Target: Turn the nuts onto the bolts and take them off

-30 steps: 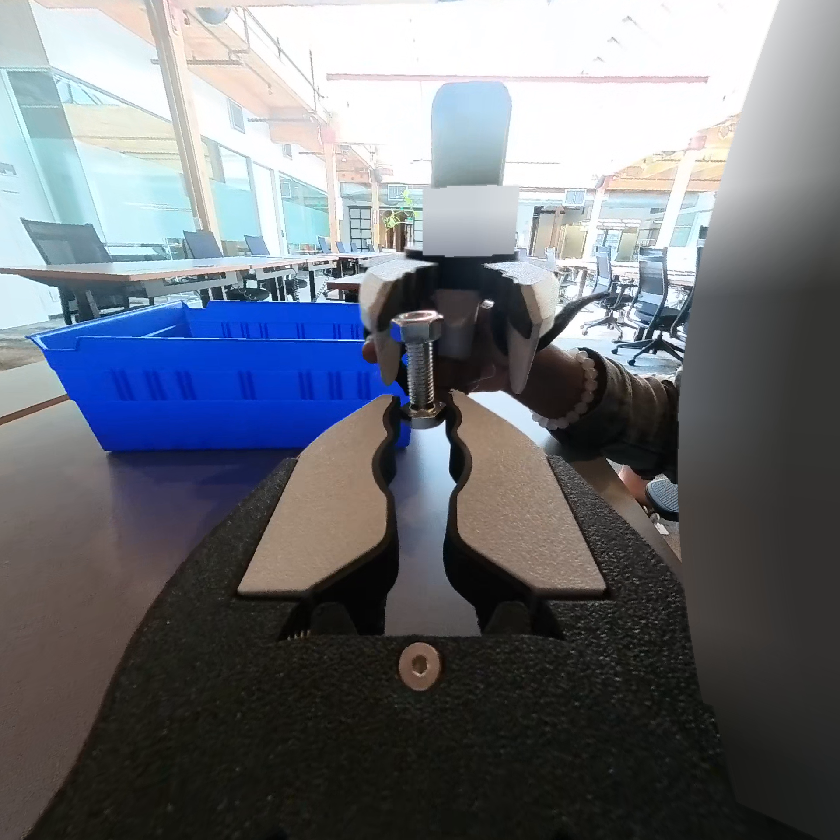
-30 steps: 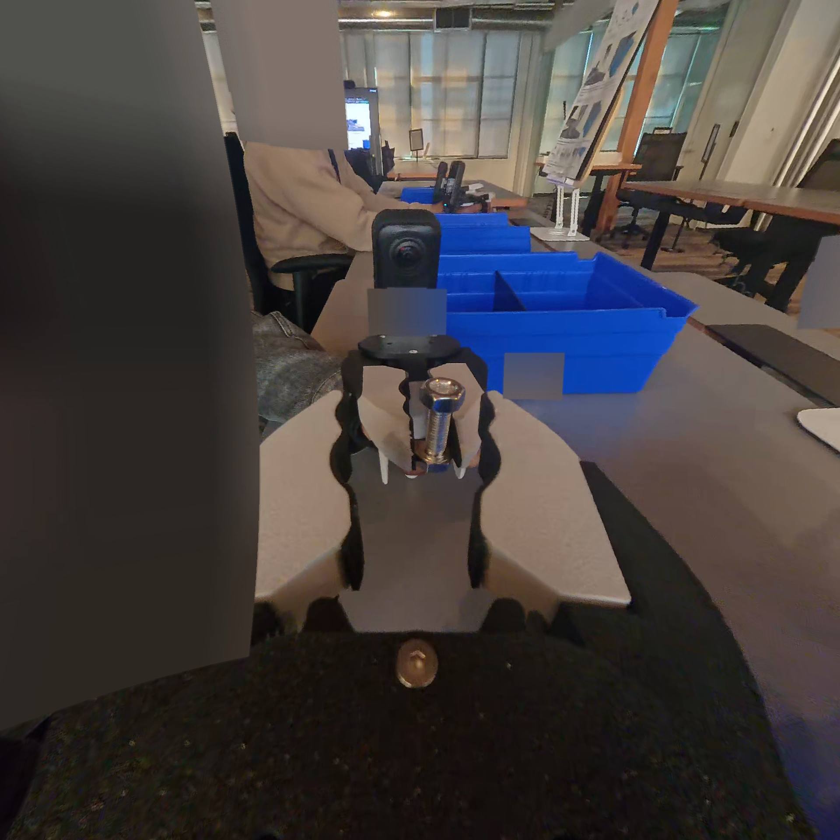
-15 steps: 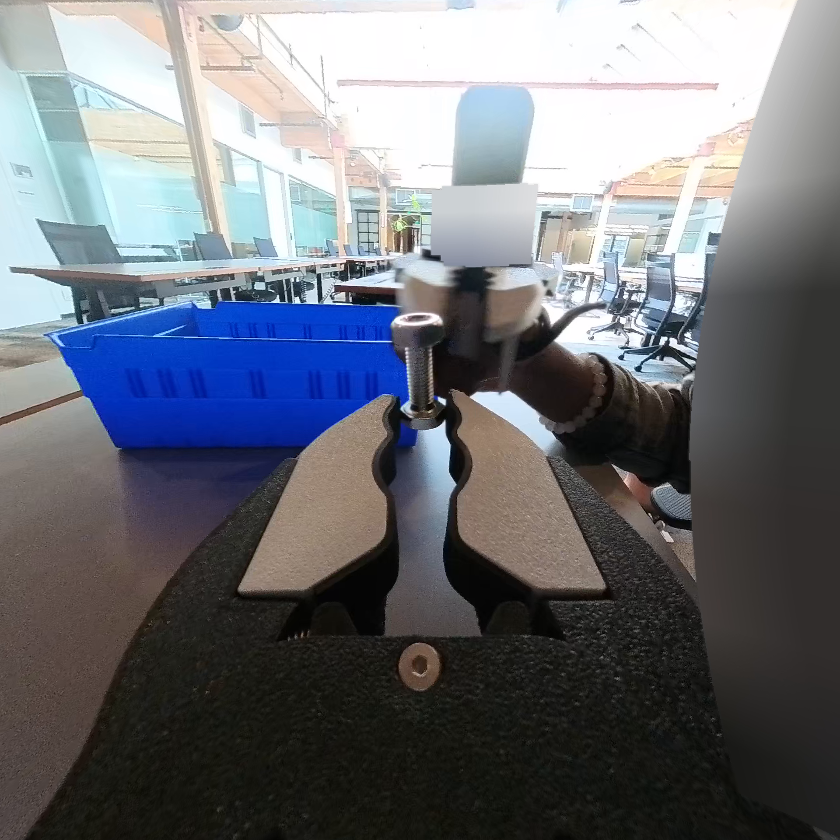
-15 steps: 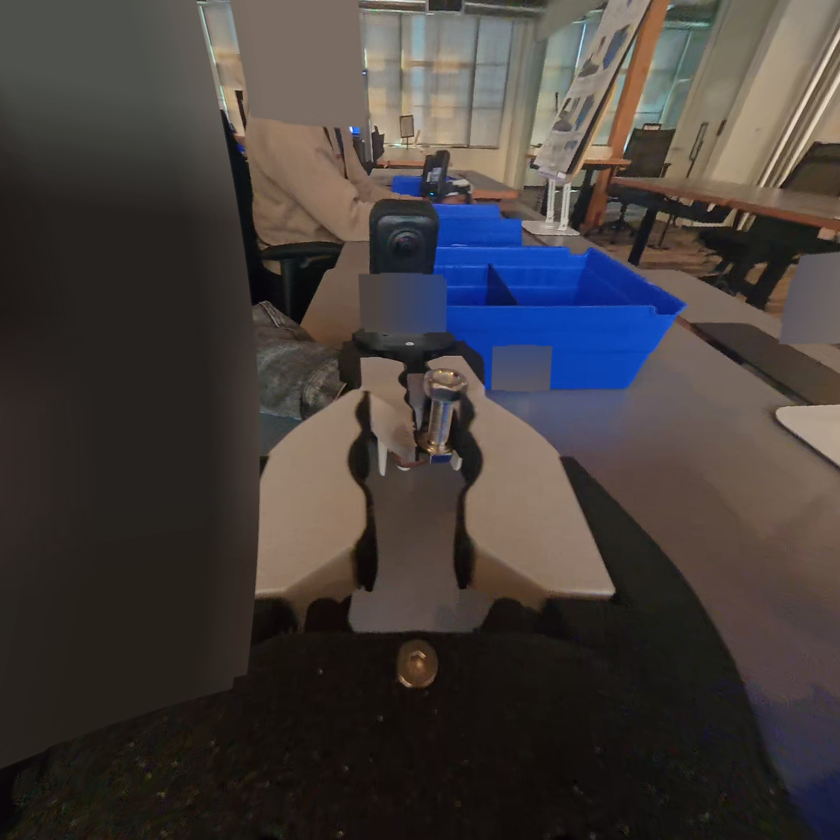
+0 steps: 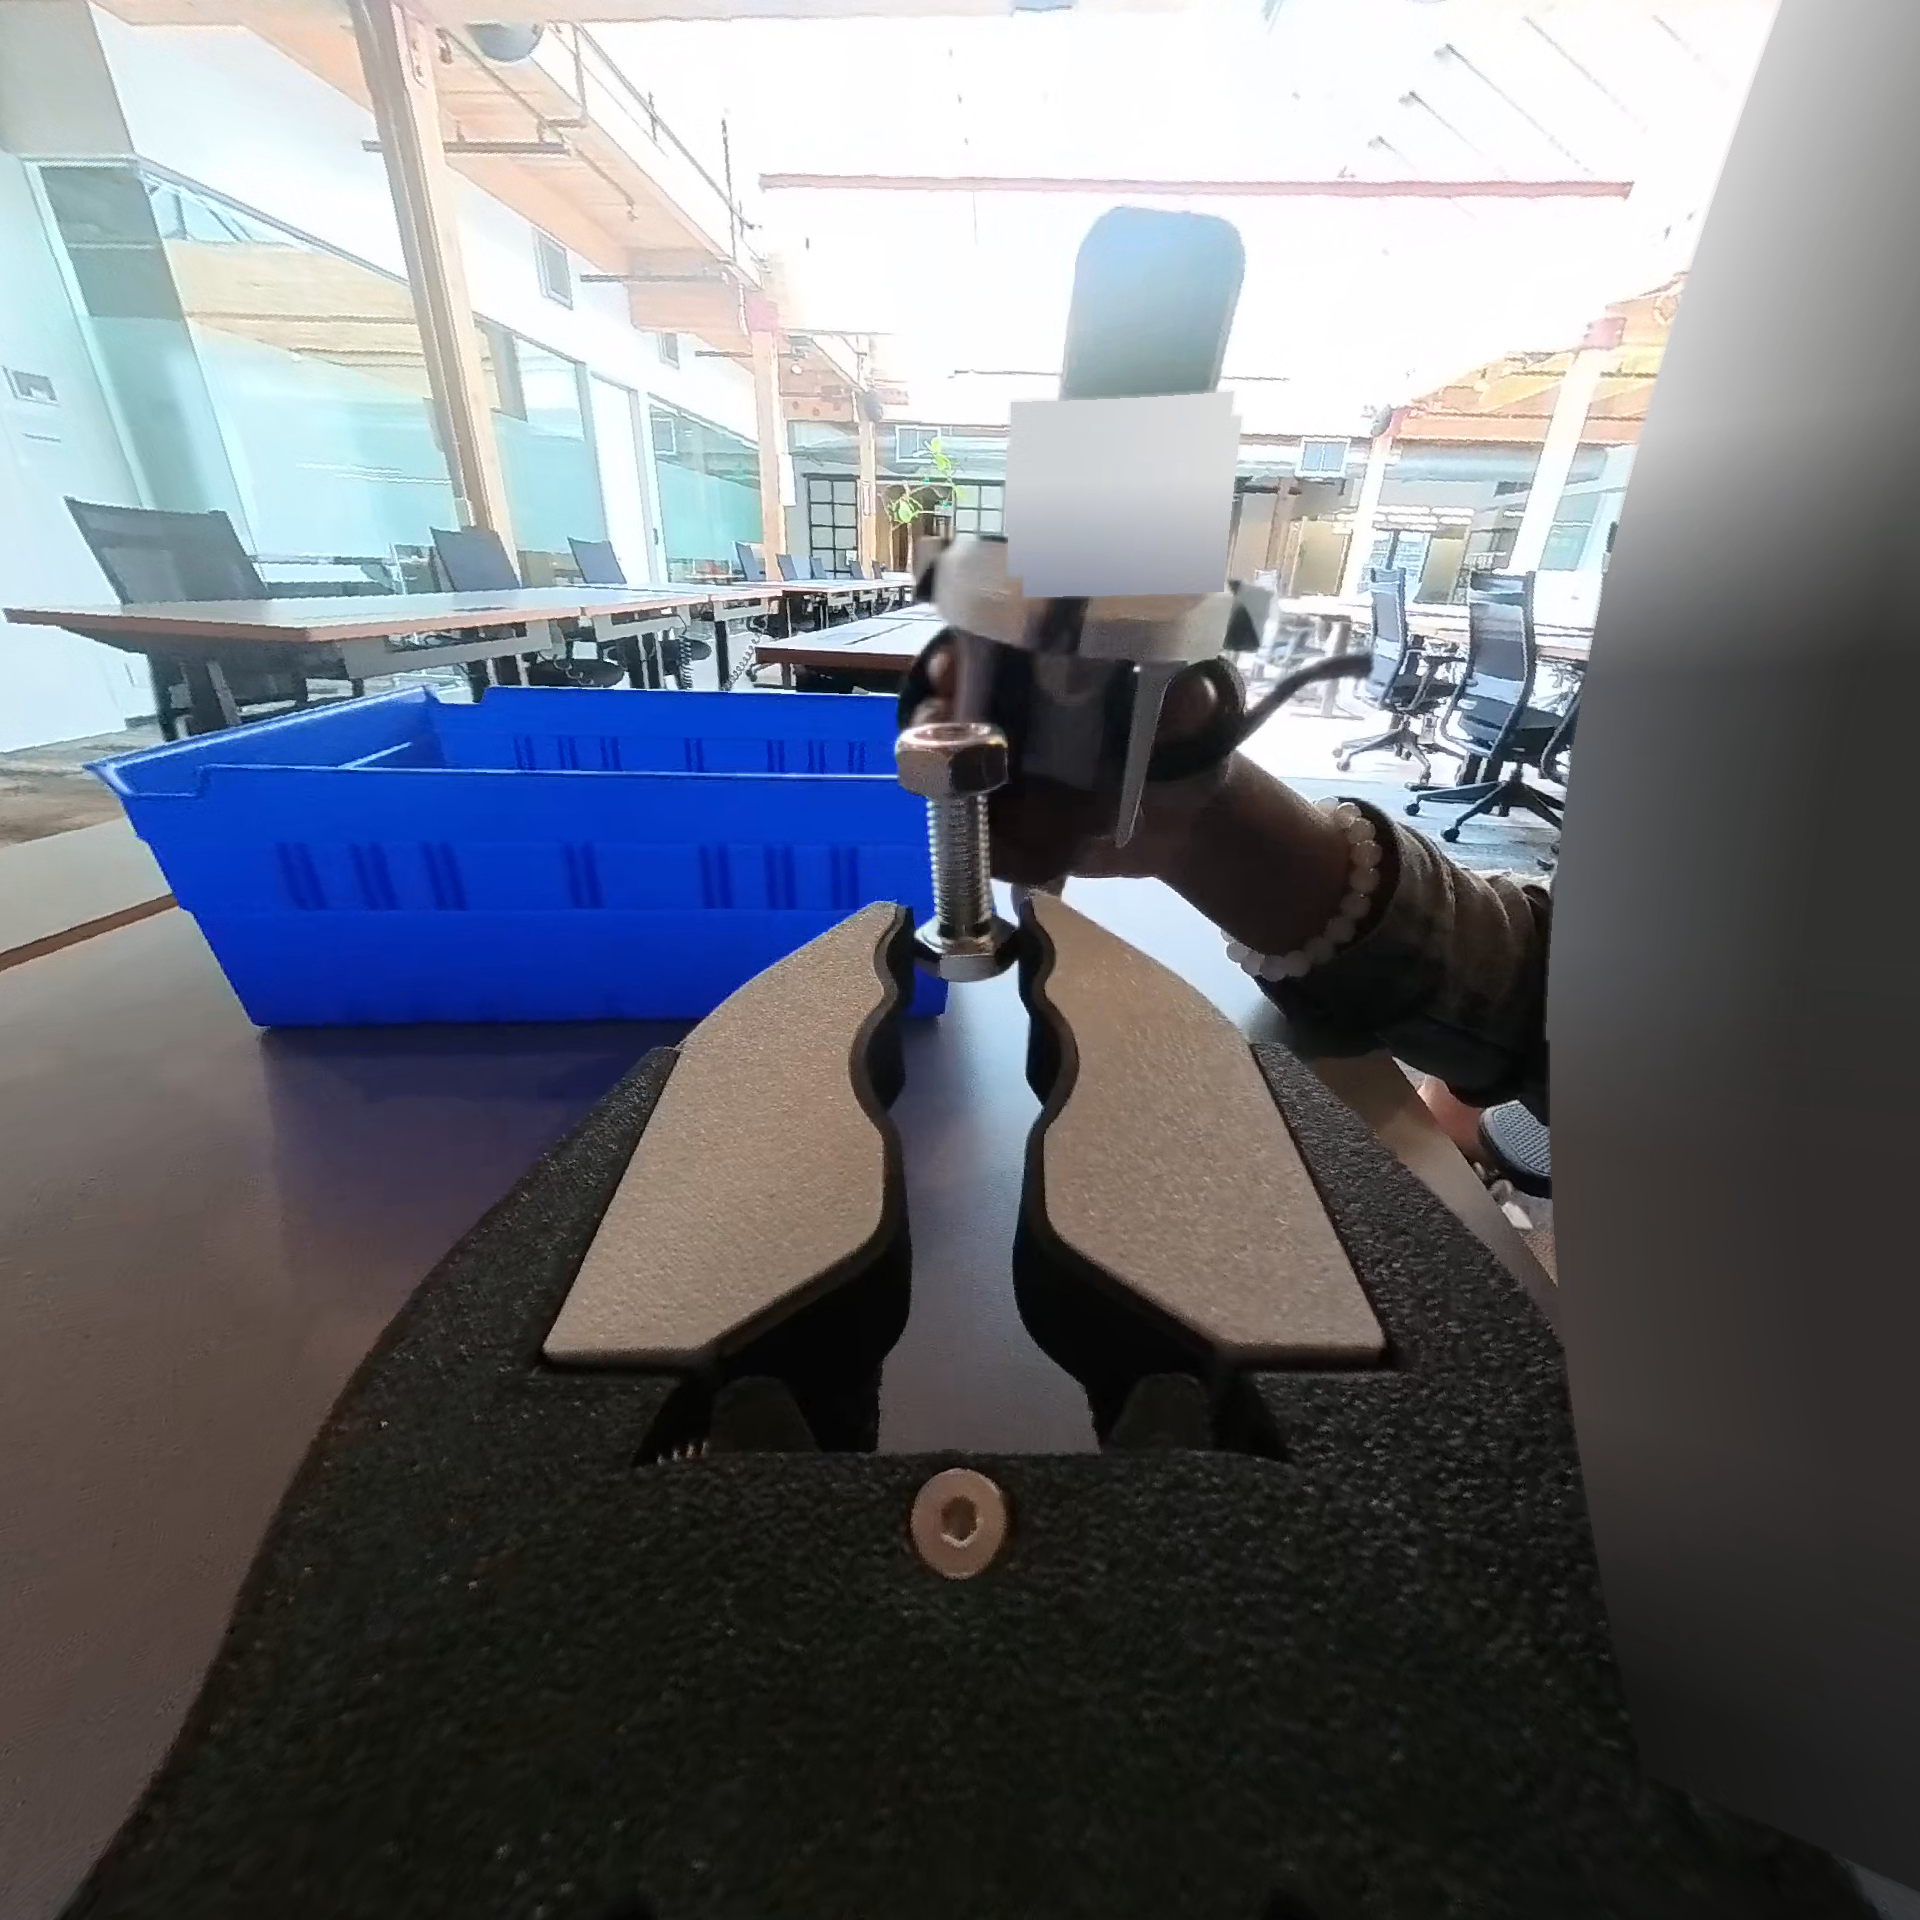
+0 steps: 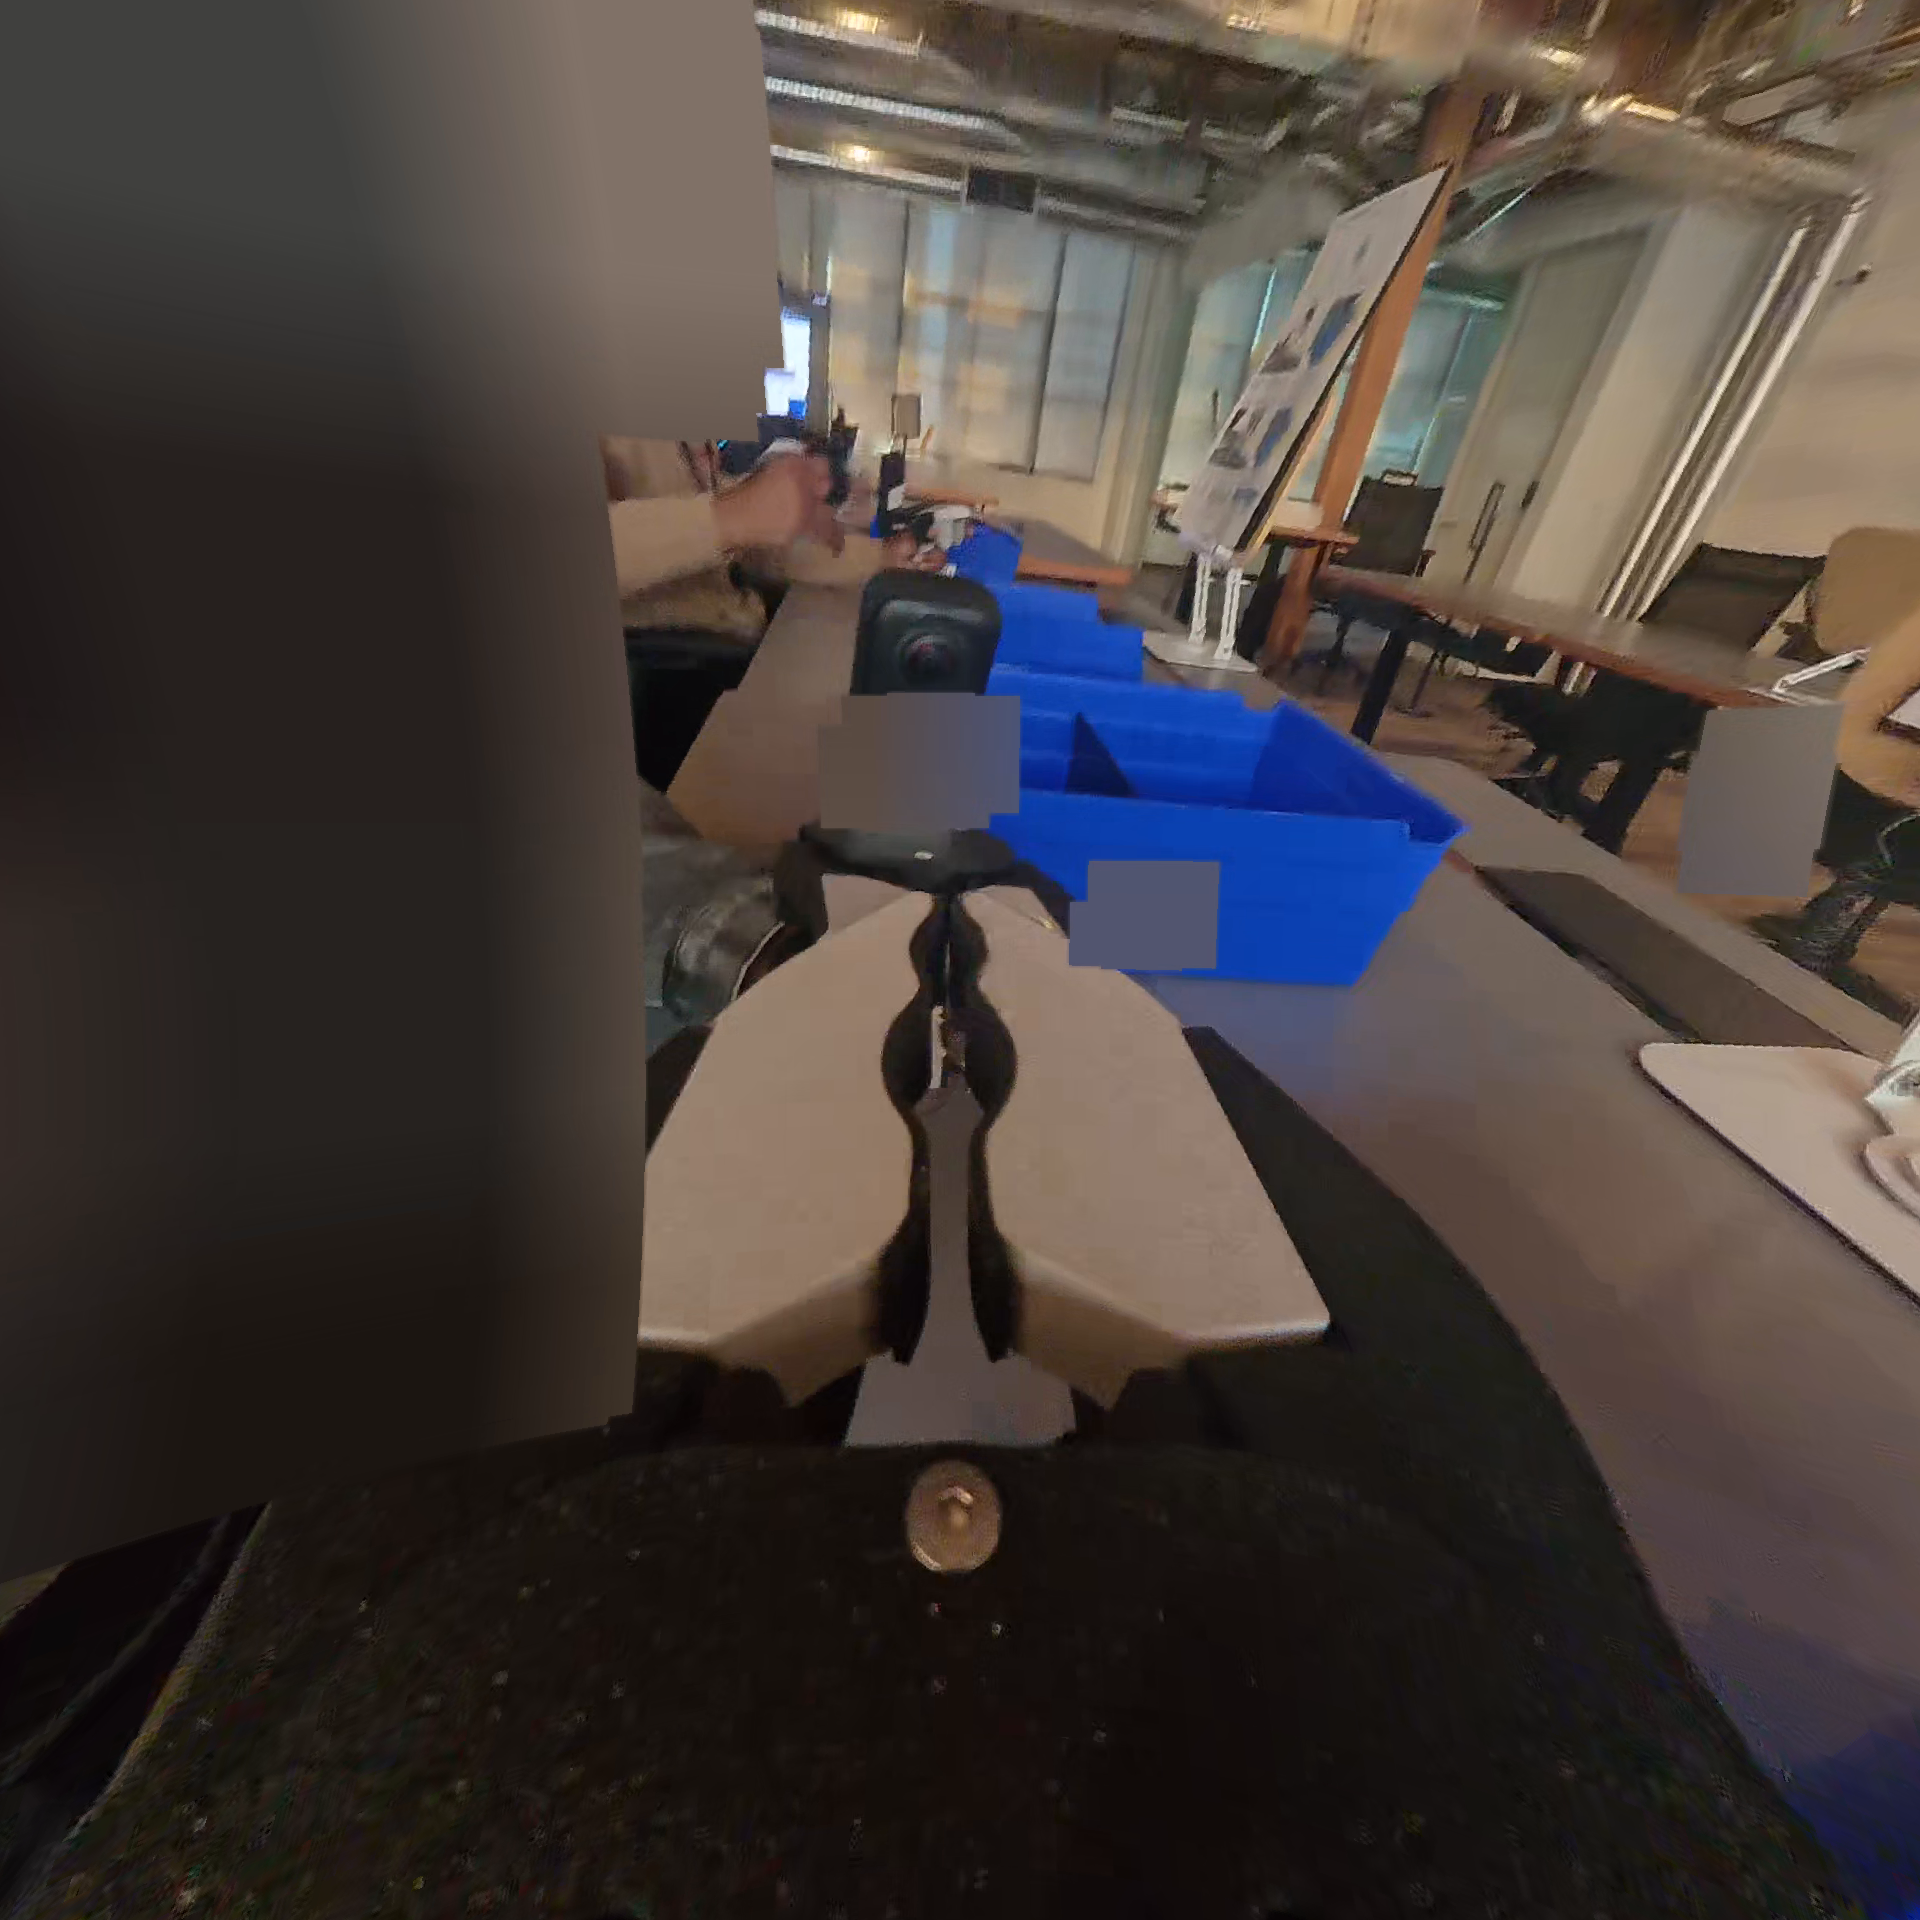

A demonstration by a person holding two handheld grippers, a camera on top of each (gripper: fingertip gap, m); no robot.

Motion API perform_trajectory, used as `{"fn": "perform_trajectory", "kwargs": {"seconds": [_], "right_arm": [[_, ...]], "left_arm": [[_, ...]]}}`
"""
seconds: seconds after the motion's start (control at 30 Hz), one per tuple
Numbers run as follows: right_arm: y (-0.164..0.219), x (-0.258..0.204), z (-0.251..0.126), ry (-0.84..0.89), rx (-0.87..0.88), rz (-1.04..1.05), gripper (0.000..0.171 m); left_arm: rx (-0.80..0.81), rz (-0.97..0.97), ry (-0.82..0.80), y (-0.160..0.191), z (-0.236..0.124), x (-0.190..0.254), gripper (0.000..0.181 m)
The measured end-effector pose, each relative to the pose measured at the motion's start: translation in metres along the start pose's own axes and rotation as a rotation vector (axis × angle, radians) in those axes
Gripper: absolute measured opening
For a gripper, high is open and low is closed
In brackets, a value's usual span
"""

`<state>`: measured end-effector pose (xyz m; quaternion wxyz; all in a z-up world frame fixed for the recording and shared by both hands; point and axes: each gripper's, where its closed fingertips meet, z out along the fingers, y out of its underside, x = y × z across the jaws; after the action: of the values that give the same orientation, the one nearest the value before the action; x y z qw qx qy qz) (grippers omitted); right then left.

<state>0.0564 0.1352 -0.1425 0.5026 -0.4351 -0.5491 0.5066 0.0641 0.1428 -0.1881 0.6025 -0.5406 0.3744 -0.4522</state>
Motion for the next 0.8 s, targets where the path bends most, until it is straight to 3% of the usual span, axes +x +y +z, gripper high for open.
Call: {"fn": "perform_trajectory", "kwargs": {"seconds": [0.03, 0.1, 0.13, 0.2, 0.27, 0.37, 0.4, 0.47, 0.5, 0.57, 0.67, 0.77, 0.8], "right_arm": [[0.0, 0.003, 0.001, 0.011, 0.0, 0.021, 0.005], [0.007, 0.008, 0.005, 0.036, -0.046, 0.065, 0.05], [0.012, 0.007, 0.007, 0.032, -0.076, 0.075, 0.058], [0.017, 0.0, 0.008, -0.004, -0.11, 0.057, 0.046], [0.012, -0.008, 0.002, -0.034, -0.083, 0.005, 0.002], [0.0, -0.008, -0.005, -0.032, -0.011, 0.019, 0.0], [0.001, -0.004, -0.004, -0.013, -0.014, 0.036, 0.012], [0.009, -0.002, 0.001, -0.007, -0.054, 0.075, 0.052], [0.013, -0.004, 0.003, -0.021, -0.082, 0.083, 0.057], [0.019, -0.007, 0.003, -0.027, -0.121, 0.059, 0.043], [0.009, -0.009, -0.006, -0.026, -0.059, 0.013, 0.0], [0.005, -0.004, -0.008, -0.012, -0.029, 0.055, 0.004], [0.007, -0.001, -0.005, 0.01, -0.043, 0.058, 0.02]], "left_arm": [[-0.004, 0.003, 0.004, 0.001, 0.0, 0.001, 0.019], [-0.007, 0.009, 0.003, 0.001, 0.001, 0.001, 0.019], [-0.007, 0.008, 0.001, 0.001, 0.001, 0.001, 0.019], [-0.003, -0.001, -0.002, 0.0, 0.0, 0.0, 0.019], [0.002, -0.005, -0.006, 0.0, 0.0, -0.001, 0.018], [-0.009, 0.007, 0.0, 0.001, 0.001, 0.001, 0.019], [-0.012, 0.01, 0.003, 0.002, 0.001, 0.001, 0.019], [-0.015, 0.011, 0.006, 0.002, 0.001, 0.002, 0.019], [-0.017, 0.011, 0.006, 0.002, 0.001, 0.002, 0.019], [-0.024, 0.017, 0.013, 0.003, 0.002, 0.003, 0.019], [-0.019, 0.015, 0.007, 0.003, 0.002, 0.003, 0.019], [-0.021, 0.017, 0.011, 0.003, 0.002, 0.004, 0.019], [-0.028, 0.023, 0.011, 0.004, 0.002, 0.004, 0.019]]}}
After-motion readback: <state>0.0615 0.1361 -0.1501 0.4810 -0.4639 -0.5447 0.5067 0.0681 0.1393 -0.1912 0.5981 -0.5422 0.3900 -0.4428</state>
